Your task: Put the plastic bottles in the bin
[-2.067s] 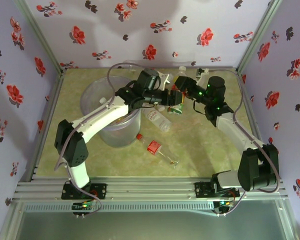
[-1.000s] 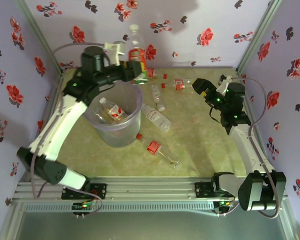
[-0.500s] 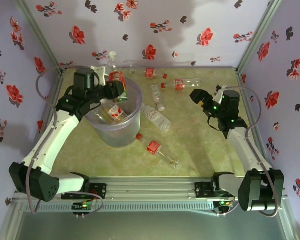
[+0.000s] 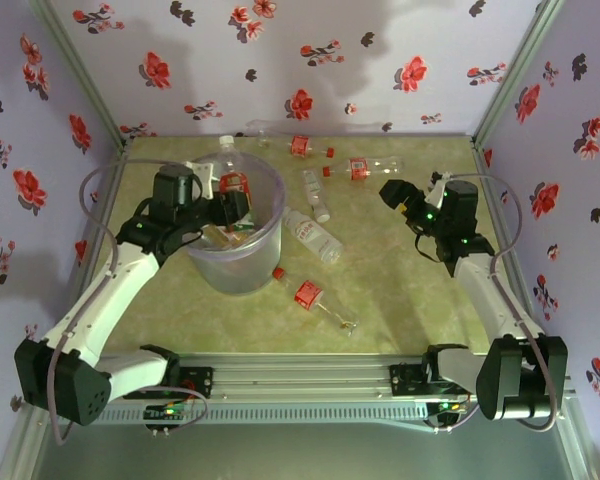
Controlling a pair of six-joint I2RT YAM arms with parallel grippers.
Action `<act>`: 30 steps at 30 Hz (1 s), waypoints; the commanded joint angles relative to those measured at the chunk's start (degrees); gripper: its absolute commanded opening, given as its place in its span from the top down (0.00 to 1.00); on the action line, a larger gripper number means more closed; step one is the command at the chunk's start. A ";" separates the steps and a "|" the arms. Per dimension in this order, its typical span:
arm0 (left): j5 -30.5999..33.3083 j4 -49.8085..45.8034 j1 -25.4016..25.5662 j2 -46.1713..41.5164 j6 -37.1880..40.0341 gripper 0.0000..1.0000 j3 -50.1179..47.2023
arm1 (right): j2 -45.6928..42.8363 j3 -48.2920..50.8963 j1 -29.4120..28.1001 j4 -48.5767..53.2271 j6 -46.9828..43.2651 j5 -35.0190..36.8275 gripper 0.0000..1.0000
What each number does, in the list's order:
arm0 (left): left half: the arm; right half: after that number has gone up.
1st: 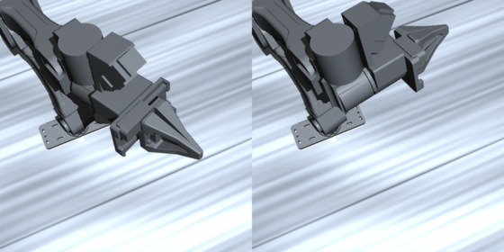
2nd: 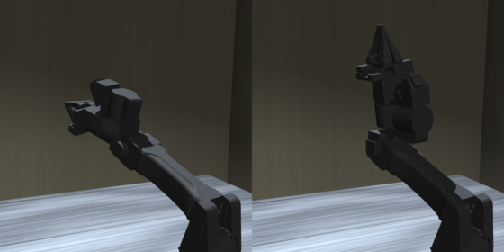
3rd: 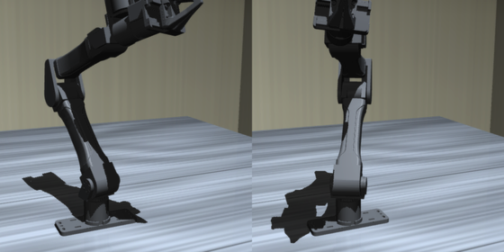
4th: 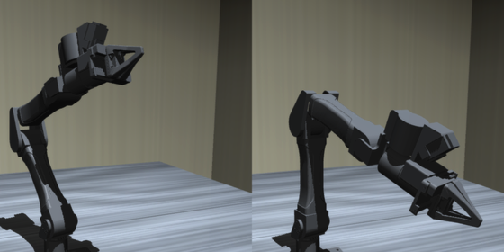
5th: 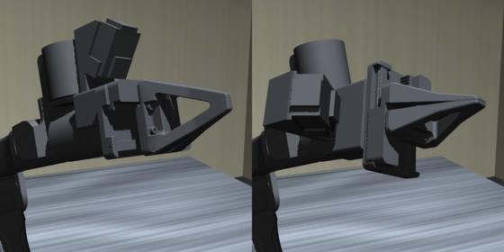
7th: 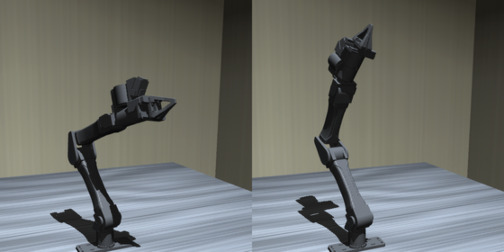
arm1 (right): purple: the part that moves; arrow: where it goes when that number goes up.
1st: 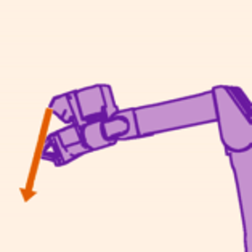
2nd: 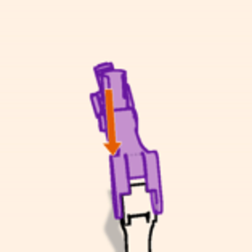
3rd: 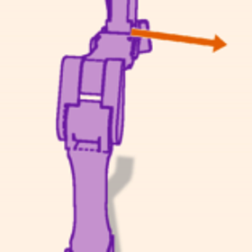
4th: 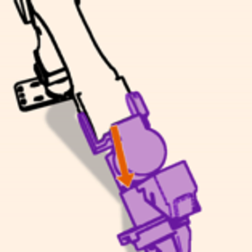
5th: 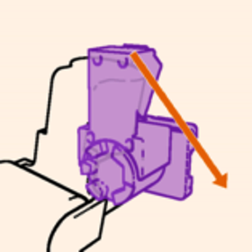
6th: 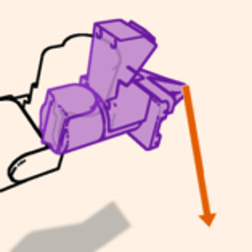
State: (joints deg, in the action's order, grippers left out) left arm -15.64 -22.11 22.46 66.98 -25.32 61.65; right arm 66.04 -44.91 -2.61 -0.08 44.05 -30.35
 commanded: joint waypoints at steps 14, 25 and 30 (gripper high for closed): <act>1.23 -1.26 0.54 2.25 4.64 0.10 5.38 | 2.07 -0.19 -0.11 -2.14 -0.61 0.29 0.01; 3.91 -2.06 0.65 10.08 5.10 0.34 9.24 | 1.35 -0.07 -0.11 -0.24 -2.29 0.79 0.01; 5.27 -5.34 1.42 9.76 5.16 0.44 8.18 | 1.65 -0.27 -0.11 -0.05 -2.57 1.15 0.01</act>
State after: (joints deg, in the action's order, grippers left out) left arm -11.68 -25.21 23.16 77.41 -20.75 69.38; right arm 67.64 -44.91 -2.61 -0.08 43.00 -30.13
